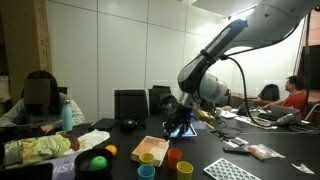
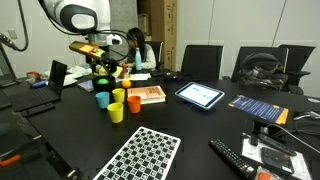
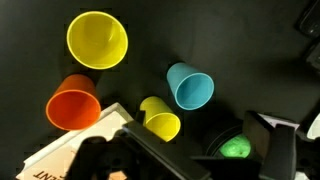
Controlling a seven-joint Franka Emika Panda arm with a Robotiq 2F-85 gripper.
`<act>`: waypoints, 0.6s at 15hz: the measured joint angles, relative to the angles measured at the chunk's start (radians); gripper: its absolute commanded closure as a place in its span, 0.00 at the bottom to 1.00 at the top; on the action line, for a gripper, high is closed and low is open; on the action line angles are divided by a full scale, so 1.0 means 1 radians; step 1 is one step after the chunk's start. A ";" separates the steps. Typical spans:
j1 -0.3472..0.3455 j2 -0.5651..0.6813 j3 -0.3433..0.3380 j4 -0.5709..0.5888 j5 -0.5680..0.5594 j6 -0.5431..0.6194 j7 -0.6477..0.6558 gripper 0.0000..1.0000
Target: Stack the cups together
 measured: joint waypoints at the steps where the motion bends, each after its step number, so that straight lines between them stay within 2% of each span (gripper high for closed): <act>1: -0.013 0.018 0.001 0.009 -0.002 0.017 0.000 0.00; 9: -0.091 0.120 0.001 0.041 -0.132 0.172 0.057 0.00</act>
